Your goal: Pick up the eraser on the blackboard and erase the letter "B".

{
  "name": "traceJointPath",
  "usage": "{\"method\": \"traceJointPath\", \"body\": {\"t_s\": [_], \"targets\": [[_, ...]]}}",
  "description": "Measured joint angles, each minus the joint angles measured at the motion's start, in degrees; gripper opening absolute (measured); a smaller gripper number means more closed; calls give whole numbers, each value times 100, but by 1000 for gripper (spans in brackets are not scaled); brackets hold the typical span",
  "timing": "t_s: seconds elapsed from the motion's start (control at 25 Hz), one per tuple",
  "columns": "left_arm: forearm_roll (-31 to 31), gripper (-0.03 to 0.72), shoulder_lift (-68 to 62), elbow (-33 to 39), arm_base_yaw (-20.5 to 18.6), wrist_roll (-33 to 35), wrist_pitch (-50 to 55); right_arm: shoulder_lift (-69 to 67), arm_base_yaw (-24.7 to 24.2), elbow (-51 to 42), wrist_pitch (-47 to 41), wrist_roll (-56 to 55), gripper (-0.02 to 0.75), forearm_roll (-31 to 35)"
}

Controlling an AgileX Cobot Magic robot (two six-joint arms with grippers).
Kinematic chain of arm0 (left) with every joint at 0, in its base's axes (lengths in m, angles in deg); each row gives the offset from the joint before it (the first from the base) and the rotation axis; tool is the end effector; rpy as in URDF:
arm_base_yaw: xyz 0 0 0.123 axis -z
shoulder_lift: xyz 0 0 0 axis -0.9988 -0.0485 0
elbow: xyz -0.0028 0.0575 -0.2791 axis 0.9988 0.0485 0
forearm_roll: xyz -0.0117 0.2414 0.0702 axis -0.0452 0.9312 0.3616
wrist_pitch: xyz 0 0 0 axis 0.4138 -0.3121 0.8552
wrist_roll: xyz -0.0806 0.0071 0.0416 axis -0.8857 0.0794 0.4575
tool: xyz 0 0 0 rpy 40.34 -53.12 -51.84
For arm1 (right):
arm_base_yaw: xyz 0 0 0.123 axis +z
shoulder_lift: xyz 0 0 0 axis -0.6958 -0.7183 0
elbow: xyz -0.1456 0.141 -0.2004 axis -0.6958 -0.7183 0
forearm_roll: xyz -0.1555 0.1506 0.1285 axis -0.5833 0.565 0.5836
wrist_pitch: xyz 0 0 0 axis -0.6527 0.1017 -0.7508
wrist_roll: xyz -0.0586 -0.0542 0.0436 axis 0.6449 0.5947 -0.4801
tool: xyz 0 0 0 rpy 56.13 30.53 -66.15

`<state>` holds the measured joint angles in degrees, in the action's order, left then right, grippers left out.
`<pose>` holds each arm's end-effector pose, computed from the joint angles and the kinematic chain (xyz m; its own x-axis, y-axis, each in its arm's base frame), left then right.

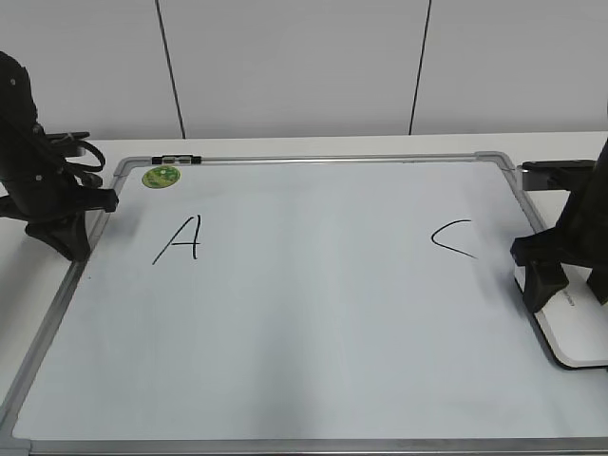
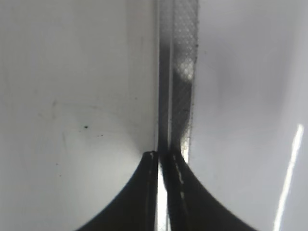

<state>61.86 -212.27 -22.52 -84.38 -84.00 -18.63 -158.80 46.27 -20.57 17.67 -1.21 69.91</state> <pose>0.4294 -0.0274 0.1276 -0.9959 -0.0670 -0.0615 -0.0624 0.9953 -0.0743 0.3359 0.0157 0.1661 -0.9975 -0.0670 -0.0237 -0.0677 0.9972 0.0317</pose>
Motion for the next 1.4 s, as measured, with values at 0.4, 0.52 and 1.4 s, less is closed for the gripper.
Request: {"method": "traceJointPath", "body": {"t_s": [0.4, 0.52, 1.4], "targets": [[0, 20, 0, 0, 0, 0, 0, -139, 0, 0, 37, -13, 526, -35], [0, 20, 0, 0, 0, 0, 0, -173, 0, 0, 37, -48, 526, -47], [15, 66, 0, 0, 0, 0, 0, 203, 0, 50, 64, -254, 667, -128]]}}
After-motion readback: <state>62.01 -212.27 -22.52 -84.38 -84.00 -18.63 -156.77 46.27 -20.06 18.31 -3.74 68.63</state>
